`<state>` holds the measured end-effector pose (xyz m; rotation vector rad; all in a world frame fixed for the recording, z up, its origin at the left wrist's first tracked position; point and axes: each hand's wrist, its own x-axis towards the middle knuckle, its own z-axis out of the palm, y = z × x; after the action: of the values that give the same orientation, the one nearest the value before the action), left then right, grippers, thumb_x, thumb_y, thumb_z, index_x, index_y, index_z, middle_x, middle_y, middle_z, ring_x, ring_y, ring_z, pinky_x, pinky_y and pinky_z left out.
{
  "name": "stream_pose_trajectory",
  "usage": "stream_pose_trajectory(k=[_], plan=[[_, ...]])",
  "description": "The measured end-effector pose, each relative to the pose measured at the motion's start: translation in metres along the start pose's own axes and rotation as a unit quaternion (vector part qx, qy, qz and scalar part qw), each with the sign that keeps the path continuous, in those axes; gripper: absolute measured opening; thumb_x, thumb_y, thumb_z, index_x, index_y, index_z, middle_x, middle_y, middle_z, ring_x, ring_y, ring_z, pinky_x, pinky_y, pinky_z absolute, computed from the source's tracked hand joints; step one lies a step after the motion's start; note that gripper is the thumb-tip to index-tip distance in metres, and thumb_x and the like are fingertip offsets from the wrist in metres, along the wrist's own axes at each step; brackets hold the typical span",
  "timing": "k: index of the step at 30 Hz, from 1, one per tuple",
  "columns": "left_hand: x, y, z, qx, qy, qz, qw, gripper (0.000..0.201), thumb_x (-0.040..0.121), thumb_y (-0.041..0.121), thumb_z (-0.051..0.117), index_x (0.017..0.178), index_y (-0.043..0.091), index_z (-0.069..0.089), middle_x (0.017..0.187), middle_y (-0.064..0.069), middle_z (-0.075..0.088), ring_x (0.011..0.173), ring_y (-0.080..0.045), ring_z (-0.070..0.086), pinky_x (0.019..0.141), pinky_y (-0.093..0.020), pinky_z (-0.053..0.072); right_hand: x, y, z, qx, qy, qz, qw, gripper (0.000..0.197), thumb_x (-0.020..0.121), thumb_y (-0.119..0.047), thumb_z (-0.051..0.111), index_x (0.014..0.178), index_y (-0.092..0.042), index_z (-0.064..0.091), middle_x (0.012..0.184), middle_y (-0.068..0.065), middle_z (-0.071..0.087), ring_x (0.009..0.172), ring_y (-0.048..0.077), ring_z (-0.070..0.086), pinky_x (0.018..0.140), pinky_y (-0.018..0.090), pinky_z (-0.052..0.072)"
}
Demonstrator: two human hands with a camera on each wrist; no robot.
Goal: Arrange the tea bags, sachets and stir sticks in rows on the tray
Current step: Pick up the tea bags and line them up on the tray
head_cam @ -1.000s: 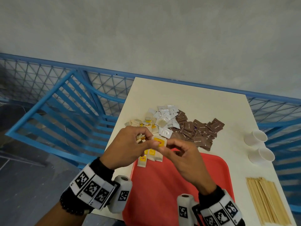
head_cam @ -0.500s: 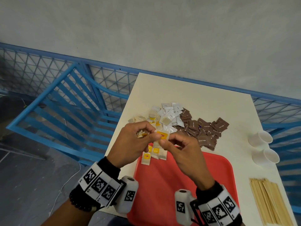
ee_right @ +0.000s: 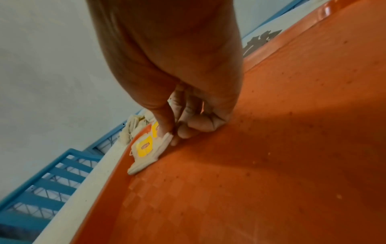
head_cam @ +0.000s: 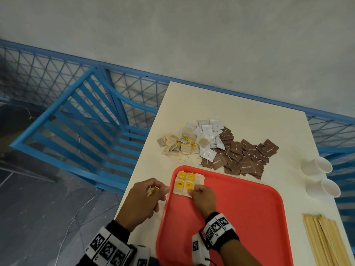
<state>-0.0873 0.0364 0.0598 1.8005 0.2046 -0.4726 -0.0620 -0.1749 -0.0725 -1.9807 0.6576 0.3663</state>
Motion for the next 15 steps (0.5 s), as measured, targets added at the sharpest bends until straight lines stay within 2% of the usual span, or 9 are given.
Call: stream_pose_trajectory(k=[3,7,9,12,15], plan=[[-0.004,-0.006,0.001,-0.034,-0.005,-0.023,0.999,0.022,0.095,0.033,0.064,0.089,0.012,0.069,0.080,-0.009,0.071,0.052,-0.015,0.055,0.041,-0.024,0.039,0.002,0.002,0.005,-0.013,0.041,0.017,0.999,0.031,0.083,-0.022,0.076,0.061,-0.020,0.055,0.080,-0.007,0.060,0.081,0.014,0.056,0.075,0.024,0.040],[-0.007,-0.008,0.006,-0.111,-0.005,-0.078,0.991,0.041,0.095,0.048,0.053,0.094,0.010,0.069,0.079,-0.006,0.070,0.053,-0.019,0.053,0.042,-0.021,0.032,-0.008,-0.004,0.001,-0.032,0.081,0.010,0.996,0.031,0.079,-0.030,0.079,0.071,-0.016,0.052,0.074,-0.005,0.062,0.077,0.017,0.058,0.065,0.029,0.041],[-0.003,-0.007,0.012,-0.210,-0.013,-0.125,0.970,0.049,0.095,0.051,0.049,0.099,0.005,0.066,0.079,-0.009,0.067,0.056,-0.020,0.055,0.043,-0.021,0.035,-0.017,-0.014,-0.010,-0.026,0.082,-0.013,0.996,0.031,0.079,-0.033,0.078,0.073,-0.016,0.053,0.072,-0.005,0.061,0.072,0.016,0.056,0.058,0.025,0.036],[0.005,-0.002,0.020,-0.358,-0.054,-0.178,0.915,0.053,0.094,0.052,0.046,0.102,0.003,0.062,0.077,-0.012,0.065,0.054,-0.020,0.061,0.037,-0.021,0.041,-0.037,-0.035,-0.039,-0.020,0.034,-0.103,0.994,0.029,0.082,-0.030,0.078,0.070,-0.015,0.057,0.063,-0.008,0.056,0.058,0.005,0.048,0.051,0.016,0.034],[0.011,0.006,0.033,-0.395,-0.090,-0.185,0.895,0.055,0.096,0.052,0.043,0.103,0.001,0.059,0.075,-0.014,0.064,0.051,-0.020,0.063,0.035,-0.022,0.044,-0.077,-0.067,-0.072,-0.007,-0.071,-0.217,0.974,0.017,0.083,-0.021,0.078,0.075,-0.016,0.065,0.057,-0.013,0.050,0.053,0.002,0.042,0.052,0.015,0.035]])
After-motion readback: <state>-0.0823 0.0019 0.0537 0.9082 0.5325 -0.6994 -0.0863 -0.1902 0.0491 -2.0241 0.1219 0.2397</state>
